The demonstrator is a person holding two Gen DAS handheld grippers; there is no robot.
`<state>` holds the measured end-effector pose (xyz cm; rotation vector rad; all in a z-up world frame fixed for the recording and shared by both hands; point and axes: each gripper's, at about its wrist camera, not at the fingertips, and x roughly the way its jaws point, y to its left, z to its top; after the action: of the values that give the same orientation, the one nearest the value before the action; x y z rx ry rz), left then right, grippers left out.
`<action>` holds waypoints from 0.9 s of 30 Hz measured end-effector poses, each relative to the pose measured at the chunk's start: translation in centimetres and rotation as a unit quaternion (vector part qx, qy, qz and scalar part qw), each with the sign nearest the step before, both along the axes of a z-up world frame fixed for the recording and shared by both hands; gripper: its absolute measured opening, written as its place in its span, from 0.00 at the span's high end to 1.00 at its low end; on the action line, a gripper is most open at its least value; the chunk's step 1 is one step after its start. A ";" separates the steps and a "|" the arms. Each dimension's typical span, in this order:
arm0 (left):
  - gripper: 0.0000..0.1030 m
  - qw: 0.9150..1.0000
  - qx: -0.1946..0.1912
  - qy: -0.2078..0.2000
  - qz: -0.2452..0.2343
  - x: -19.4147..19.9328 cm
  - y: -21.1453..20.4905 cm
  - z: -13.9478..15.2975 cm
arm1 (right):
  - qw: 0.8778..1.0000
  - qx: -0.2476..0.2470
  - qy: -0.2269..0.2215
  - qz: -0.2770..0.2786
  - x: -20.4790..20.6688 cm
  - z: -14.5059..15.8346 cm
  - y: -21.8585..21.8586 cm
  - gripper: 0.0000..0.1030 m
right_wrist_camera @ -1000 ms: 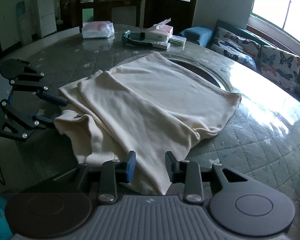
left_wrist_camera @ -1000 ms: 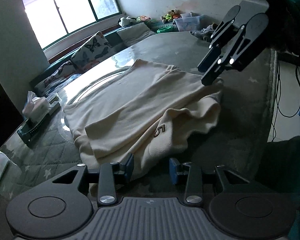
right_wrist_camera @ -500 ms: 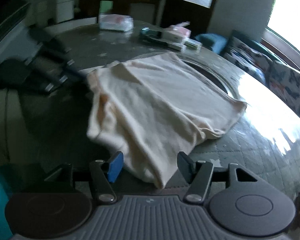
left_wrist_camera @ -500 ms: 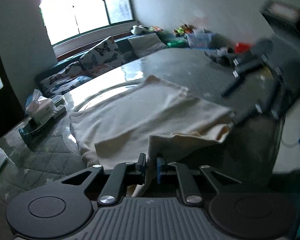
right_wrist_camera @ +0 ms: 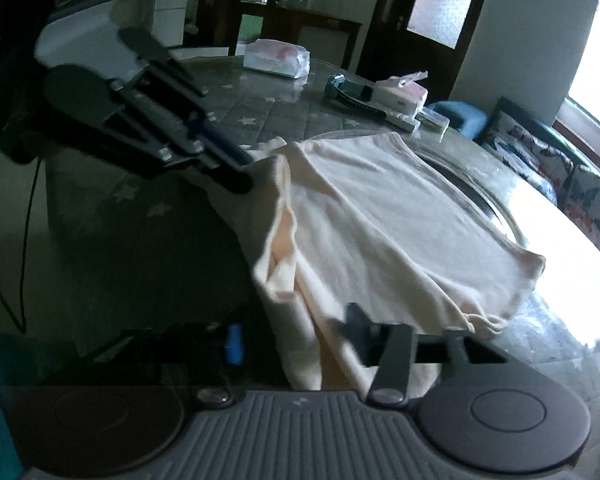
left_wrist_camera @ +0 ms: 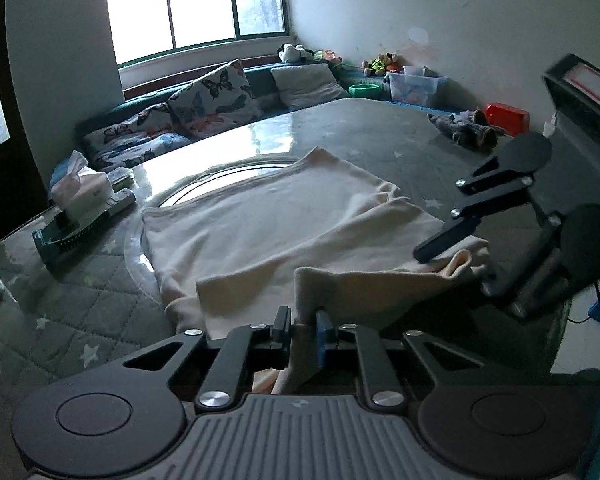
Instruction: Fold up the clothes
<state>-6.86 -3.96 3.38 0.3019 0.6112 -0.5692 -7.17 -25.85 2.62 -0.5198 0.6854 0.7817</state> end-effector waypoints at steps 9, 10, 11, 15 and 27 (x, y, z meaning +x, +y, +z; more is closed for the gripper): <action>0.62 0.997 0.072 -0.037 -0.006 -2.3 0.4 -1.8 | 0.996 0.062 0.032 -0.052 2.2 2.0 -1.5 0.89; 0.62 0.996 0.081 -0.037 -0.007 -2.3 0.3 -2.1 | 0.996 0.067 0.029 -0.056 2.3 2.2 -1.6 0.90; 0.66 0.996 0.085 -0.036 -0.006 -2.2 0.3 -2.3 | 0.996 0.070 0.026 -0.058 2.3 2.3 -1.7 0.91; 0.89 0.996 0.078 -0.037 0.005 -2.5 0.6 -2.2 | 0.995 0.075 0.015 -0.062 1.7 2.6 -1.8 0.92; 0.93 0.999 0.020 -0.033 -0.010 -7.8 1.2 2.2 | 0.995 0.090 0.005 -0.034 -2.6 5.8 -3.6 0.93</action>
<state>-14.64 -2.75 5.60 0.3645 0.5569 -0.5653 -9.82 -29.48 8.46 -0.3279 0.6320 0.7750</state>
